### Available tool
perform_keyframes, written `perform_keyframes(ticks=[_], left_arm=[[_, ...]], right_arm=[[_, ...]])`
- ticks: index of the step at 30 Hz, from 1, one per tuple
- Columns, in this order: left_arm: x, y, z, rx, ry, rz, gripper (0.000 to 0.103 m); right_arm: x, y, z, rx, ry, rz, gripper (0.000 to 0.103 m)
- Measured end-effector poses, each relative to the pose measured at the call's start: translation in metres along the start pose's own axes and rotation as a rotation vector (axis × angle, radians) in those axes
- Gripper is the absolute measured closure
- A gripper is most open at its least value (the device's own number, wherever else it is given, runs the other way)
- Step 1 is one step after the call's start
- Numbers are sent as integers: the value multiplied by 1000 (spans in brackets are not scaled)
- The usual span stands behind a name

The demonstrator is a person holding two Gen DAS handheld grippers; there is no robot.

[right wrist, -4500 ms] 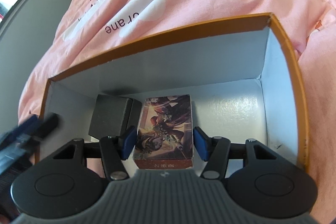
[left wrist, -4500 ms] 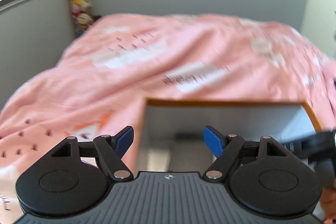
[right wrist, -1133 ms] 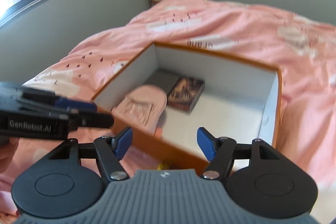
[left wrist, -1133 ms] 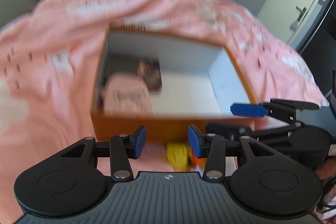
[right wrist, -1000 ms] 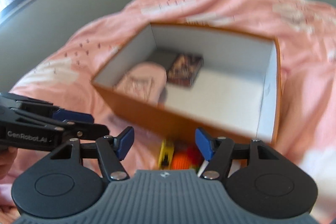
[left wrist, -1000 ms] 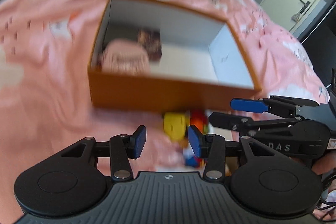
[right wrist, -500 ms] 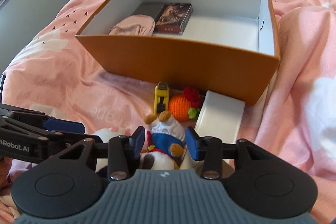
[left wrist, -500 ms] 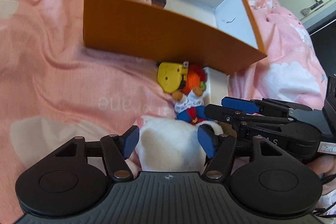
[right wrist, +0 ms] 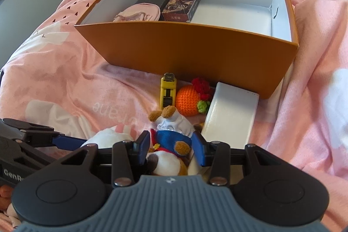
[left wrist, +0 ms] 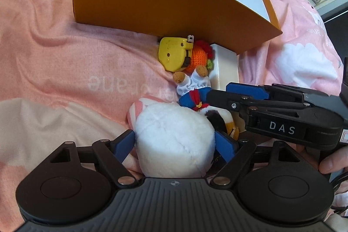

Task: Organize objects
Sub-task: 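Grasp the white striped plush with the left tool while the right tool grasps the dog plush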

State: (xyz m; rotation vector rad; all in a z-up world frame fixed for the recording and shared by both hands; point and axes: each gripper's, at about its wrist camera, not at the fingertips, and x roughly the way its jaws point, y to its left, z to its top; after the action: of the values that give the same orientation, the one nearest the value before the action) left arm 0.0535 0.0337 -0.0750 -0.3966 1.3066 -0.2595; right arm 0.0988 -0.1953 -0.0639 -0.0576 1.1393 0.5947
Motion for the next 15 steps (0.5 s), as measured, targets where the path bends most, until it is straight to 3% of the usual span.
perform_keyframes(ticks=[9, 15], left_arm=[[-21, -9, -3, 62, -115, 29, 25], [-49, -26, -3, 195, -293, 155, 26]], right_arm=[[-1, -3, -1, 19, 1, 9, 57], [-6, -2, 3, 5, -28, 1, 57]])
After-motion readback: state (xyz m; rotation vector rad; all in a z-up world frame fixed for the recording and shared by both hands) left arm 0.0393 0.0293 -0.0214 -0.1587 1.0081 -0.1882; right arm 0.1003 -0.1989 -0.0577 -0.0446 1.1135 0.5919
